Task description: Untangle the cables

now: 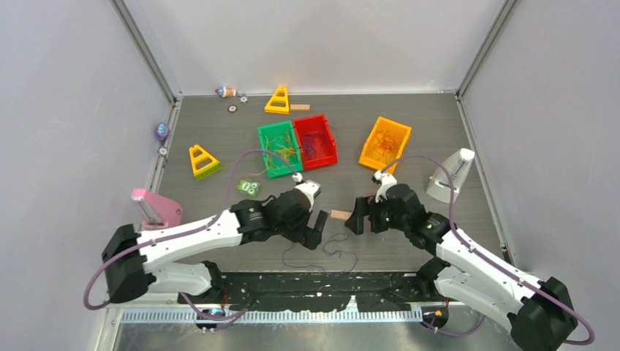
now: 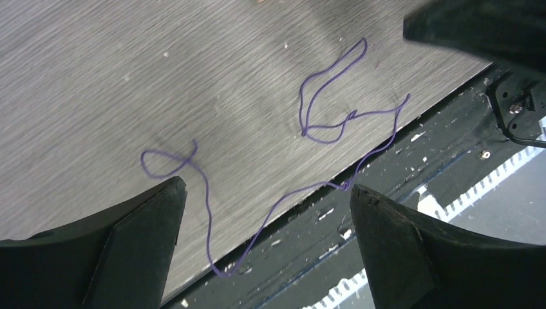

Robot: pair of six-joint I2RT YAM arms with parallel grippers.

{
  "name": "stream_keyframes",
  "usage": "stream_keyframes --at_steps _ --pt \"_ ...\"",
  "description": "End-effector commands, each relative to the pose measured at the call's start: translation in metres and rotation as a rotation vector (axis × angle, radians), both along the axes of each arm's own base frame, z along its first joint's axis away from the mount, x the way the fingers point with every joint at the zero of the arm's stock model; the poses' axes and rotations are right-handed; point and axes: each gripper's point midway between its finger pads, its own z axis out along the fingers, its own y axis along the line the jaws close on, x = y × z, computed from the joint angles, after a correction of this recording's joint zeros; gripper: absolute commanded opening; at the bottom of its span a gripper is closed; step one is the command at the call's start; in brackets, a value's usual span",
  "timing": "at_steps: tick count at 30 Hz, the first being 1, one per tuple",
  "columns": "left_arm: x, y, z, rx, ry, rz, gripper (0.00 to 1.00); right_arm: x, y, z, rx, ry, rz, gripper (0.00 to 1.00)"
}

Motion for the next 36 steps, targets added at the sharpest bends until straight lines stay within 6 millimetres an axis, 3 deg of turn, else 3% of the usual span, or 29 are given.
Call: stream_keyframes --at_steps 1,4,7,13,21,23,25,27,28,29,30,32,36 --pt "-0.005 0.037 0.005 0.009 0.019 0.136 0.99 -0.035 0.024 -0.011 0.062 0.101 0.125 0.95" --pt "-0.011 0.059 -0.006 0.015 0.064 0.186 1.0 -0.041 0.031 -0.023 0.025 0.148 0.128 0.95" --pt "-0.02 0.068 -0.016 -0.041 0.135 0.209 0.95 -0.043 0.041 -0.026 0.02 0.174 0.118 0.95" --pt "-0.031 0.059 -0.032 -0.15 0.219 0.186 0.66 -0.028 0.055 -0.032 -0.11 0.085 0.122 0.97" --pt "-0.04 0.055 -0.046 -0.112 0.288 0.138 0.42 -0.009 0.063 -0.051 -0.252 0.014 0.153 0.99" --pt "-0.044 0.054 -0.048 -0.115 0.311 0.12 0.31 -0.009 0.067 -0.055 -0.274 0.002 0.173 0.91" --pt "-0.05 0.055 -0.05 -0.109 0.335 0.101 0.23 -0.011 0.069 -0.056 -0.294 -0.006 0.193 0.8" --pt "-0.053 0.055 -0.052 -0.105 0.349 0.091 0.08 -0.015 0.073 -0.055 -0.295 -0.015 0.213 0.65" --pt "-0.052 0.053 -0.051 -0.11 0.348 0.092 0.02 -0.016 0.075 -0.054 -0.282 -0.021 0.222 0.5" --pt "-0.051 0.05 -0.05 -0.127 0.348 0.093 0.0 -0.018 0.079 -0.051 -0.261 -0.025 0.236 0.4" --pt "-0.05 0.045 -0.049 -0.149 0.35 0.087 0.0 -0.019 0.081 -0.047 -0.239 -0.035 0.242 0.22" --pt "-0.044 0.039 -0.045 -0.165 0.334 0.088 0.0 -0.016 0.085 -0.038 -0.208 -0.058 0.235 0.08" --pt "-0.015 0.031 -0.024 -0.167 0.265 0.087 0.0 0.0 0.09 -0.005 -0.161 -0.129 0.174 0.06"
